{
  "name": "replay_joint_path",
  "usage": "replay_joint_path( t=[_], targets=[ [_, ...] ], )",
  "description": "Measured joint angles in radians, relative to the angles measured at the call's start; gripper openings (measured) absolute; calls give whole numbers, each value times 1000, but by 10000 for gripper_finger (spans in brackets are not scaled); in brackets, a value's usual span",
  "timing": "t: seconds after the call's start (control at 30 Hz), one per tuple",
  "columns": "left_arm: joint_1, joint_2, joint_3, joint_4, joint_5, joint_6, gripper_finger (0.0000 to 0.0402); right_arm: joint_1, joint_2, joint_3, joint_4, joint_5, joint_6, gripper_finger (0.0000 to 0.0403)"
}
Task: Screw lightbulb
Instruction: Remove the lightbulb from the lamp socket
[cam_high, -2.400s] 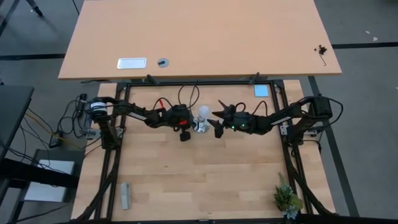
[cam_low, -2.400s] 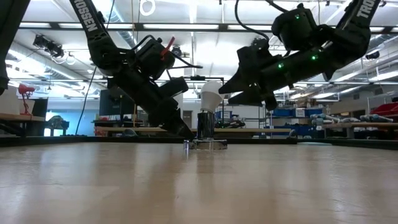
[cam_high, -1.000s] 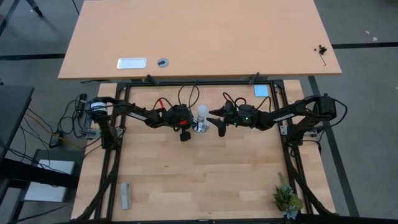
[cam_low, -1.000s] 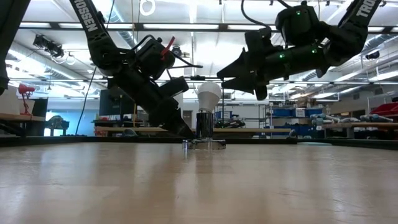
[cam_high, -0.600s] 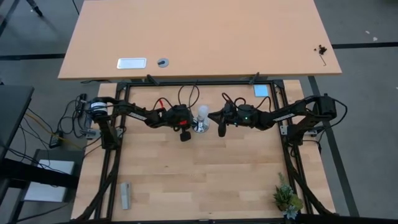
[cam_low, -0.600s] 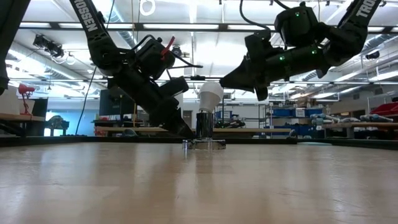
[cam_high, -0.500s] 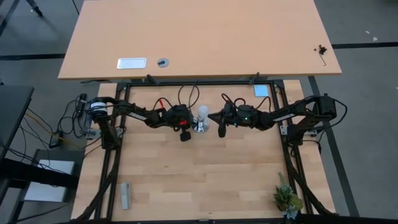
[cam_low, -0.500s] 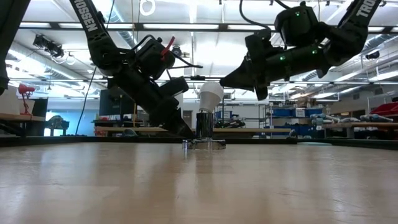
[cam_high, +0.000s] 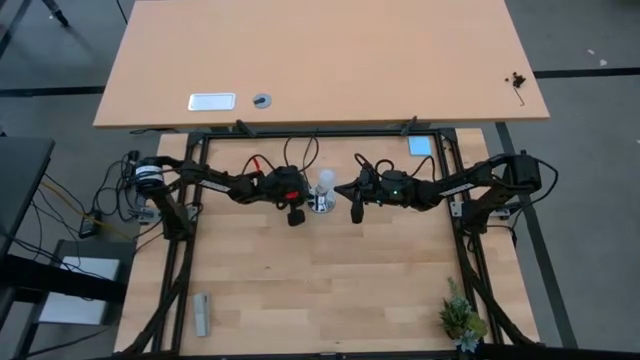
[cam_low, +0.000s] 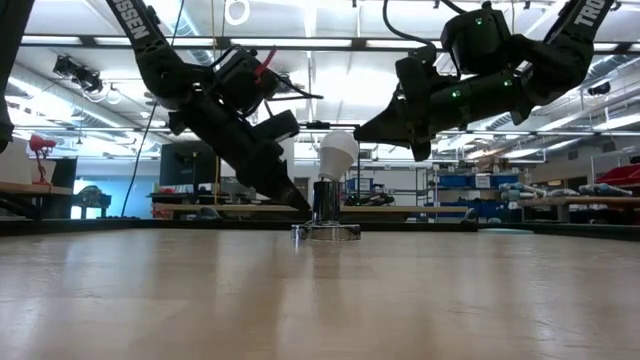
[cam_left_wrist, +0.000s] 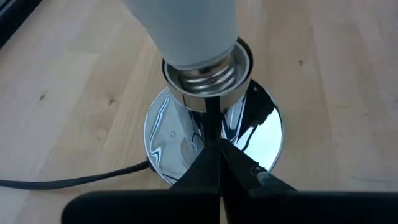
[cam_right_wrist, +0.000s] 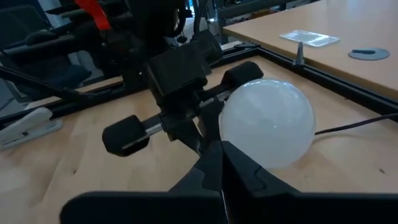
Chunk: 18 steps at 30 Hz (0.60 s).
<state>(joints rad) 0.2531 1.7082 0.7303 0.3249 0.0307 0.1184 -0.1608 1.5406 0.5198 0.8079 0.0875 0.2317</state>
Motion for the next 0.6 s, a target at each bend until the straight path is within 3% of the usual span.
replay_joint_path(
  t=[0.2, 0.3, 0.43, 0.6],
  targets=[
    [0, -20, 0, -52, -16, 0, 1, 1, 0, 0, -9, 0, 0, 14],
    [0, -40, 0, -111, -71, 7, 1, 3, 0, 0, -11, 0, 2, 17],
    [0, -115, 0, -191, -169, 9, 1, 16, 0, 0, -15, 1, 3, 10],
    [13, -205, 0, -177, -184, 7, 1, 35, 0, 4, -70, 43, 11, 8]
  ],
)
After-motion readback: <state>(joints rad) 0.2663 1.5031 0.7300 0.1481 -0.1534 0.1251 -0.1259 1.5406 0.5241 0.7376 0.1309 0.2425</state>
